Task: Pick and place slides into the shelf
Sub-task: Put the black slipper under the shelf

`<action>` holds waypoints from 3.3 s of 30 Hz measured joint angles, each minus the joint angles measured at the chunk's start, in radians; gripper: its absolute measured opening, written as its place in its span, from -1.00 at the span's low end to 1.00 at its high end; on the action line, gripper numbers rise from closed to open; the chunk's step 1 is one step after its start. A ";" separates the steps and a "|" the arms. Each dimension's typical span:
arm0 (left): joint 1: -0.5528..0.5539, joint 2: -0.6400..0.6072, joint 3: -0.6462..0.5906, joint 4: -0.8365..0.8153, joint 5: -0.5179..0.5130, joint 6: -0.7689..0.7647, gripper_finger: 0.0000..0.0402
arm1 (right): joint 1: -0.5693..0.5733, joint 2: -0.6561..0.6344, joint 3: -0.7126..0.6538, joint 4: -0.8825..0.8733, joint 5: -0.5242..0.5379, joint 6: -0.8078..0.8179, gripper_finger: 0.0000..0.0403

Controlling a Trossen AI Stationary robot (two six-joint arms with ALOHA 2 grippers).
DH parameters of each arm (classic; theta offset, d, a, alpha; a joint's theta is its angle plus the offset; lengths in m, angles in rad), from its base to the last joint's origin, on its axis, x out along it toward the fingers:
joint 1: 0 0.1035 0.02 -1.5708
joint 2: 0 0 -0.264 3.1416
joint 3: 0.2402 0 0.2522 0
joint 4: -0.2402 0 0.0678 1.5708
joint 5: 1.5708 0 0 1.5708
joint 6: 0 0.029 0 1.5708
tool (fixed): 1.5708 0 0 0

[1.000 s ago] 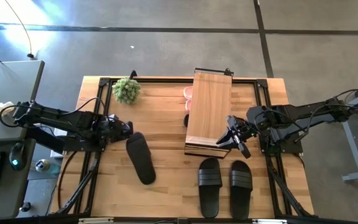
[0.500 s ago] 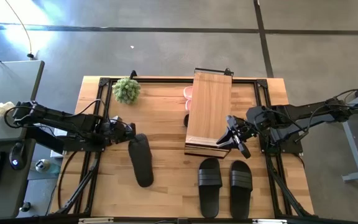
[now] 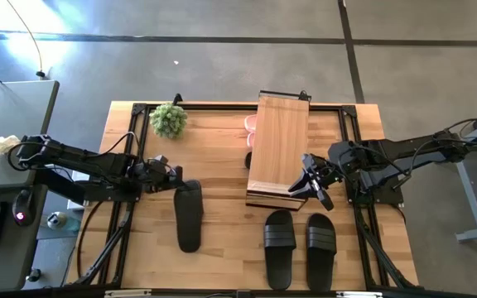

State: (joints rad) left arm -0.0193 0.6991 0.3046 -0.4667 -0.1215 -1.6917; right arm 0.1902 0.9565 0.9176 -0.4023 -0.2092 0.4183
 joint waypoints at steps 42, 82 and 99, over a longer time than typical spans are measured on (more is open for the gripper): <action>0.000 0.201 -0.001 0.306 0.128 0.293 -0.50 | 0.000 0.000 0.000 0.004 0.037 0.027 -0.57; -0.077 0.104 0.099 0.416 0.215 0.308 -1.00 | 0.000 0.047 0.000 0.163 0.001 0.072 -0.57; -0.648 0.271 0.303 -0.051 -0.073 -0.289 -1.00 | 0.002 0.073 -0.001 0.081 -0.036 0.072 -0.57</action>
State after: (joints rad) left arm -0.6669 0.9704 0.6074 -0.5175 -0.1943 -1.9810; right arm 0.1921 1.0294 0.9170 -0.3216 -0.2448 0.4900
